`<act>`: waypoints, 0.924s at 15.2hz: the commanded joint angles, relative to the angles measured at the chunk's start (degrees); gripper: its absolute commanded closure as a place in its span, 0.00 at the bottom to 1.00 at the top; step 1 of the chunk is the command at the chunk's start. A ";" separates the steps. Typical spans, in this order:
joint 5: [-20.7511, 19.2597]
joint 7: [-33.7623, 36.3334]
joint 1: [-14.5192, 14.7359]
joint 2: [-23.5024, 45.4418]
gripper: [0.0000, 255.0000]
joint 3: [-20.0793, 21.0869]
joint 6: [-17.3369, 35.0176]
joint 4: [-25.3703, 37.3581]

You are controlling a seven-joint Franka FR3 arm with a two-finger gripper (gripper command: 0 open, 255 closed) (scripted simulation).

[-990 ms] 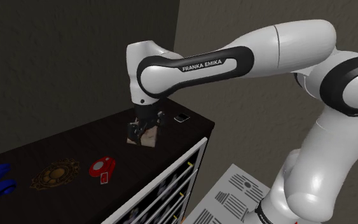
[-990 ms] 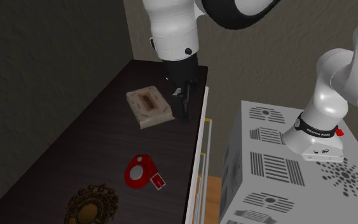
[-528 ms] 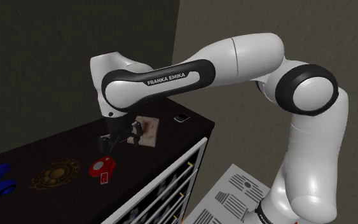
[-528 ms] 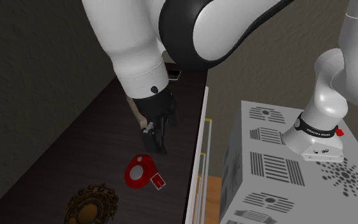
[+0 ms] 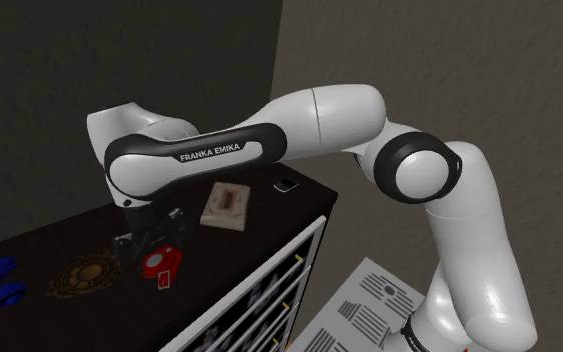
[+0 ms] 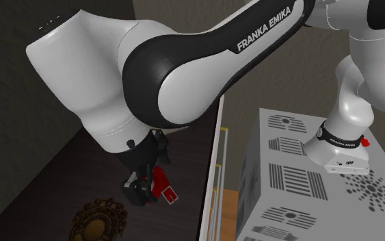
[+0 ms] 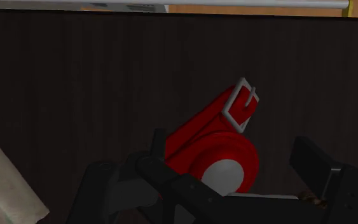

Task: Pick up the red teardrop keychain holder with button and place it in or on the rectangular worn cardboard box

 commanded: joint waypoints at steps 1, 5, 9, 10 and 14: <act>-0.16 0.08 0.07 0.49 0.00 -0.07 1.23 -0.77; -0.23 0.21 -0.18 0.37 0.00 -0.12 4.37 -4.07; -0.25 0.23 -0.21 0.37 0.00 -0.13 4.82 -4.51; -0.25 0.23 -0.21 0.37 0.00 -0.13 4.82 -4.51; -0.25 0.23 -0.21 0.37 1.00 -0.13 4.80 -4.50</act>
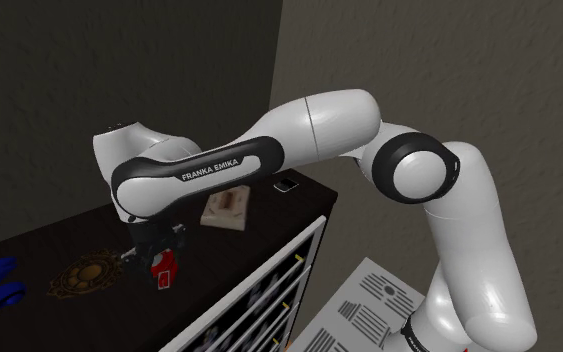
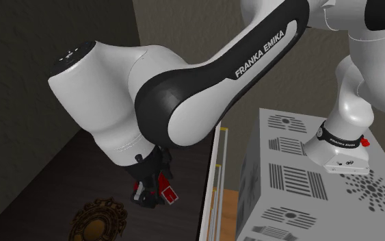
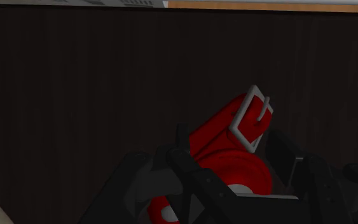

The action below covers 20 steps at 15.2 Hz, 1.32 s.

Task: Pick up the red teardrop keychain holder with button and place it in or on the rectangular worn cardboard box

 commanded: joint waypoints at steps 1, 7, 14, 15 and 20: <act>0.00 0.00 0.00 0.00 1.00 0.00 0.00 0.00; 0.00 0.01 0.01 0.02 1.00 0.00 -0.03 0.05; 0.36 -0.07 0.02 -1.17 1.00 0.24 -3.16 2.05; 0.42 -0.08 0.03 -1.36 1.00 0.28 -3.82 2.52; 0.69 -0.12 0.16 -2.16 1.00 0.46 -7.20 5.15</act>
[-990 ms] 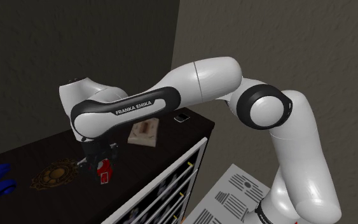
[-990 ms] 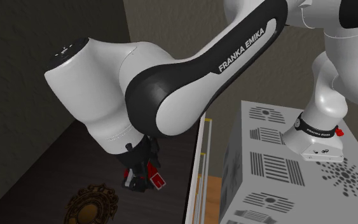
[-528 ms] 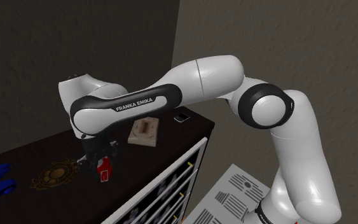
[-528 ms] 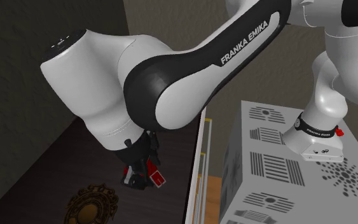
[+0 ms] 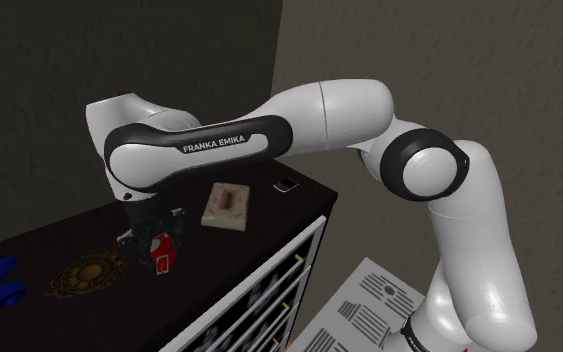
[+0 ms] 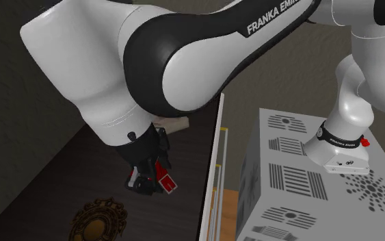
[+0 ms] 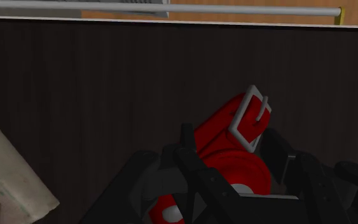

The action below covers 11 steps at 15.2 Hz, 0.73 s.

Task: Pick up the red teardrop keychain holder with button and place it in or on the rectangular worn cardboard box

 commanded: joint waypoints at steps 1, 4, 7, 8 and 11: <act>0.10 0.00 0.09 -0.26 1.00 0.07 -1.57 1.33; 0.20 0.00 0.23 -0.53 1.00 0.15 -3.72 3.24; 0.27 0.01 0.42 -0.66 1.00 0.22 -5.96 5.37; 0.28 0.02 0.50 -0.67 1.00 0.24 -6.72 6.14; 0.29 0.04 0.76 -0.59 1.00 0.28 -9.09 8.61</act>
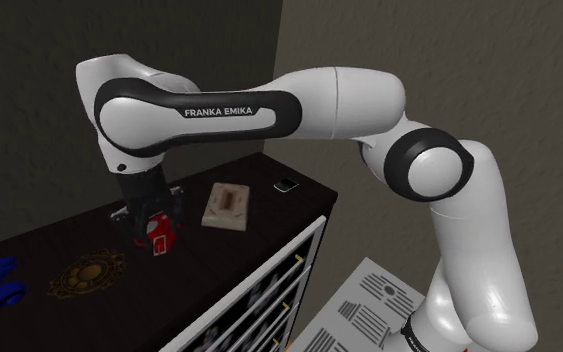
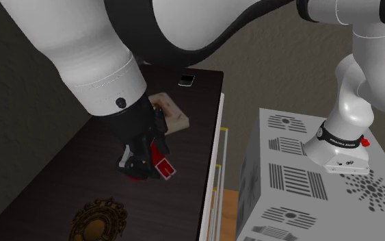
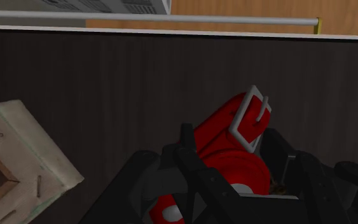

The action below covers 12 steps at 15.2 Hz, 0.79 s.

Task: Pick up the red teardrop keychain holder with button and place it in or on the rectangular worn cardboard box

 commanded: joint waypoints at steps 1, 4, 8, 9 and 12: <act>-0.02 0.00 0.20 0.17 1.00 0.01 -1.78 1.94; -0.09 0.04 0.57 0.51 1.00 0.03 -4.32 4.85; -0.28 0.11 1.21 1.35 1.00 0.01 -7.97 9.39; -0.35 0.13 1.41 1.65 1.00 0.00 -8.95 10.68; -0.40 -0.98 0.61 1.44 1.00 -0.24 -10.12 11.62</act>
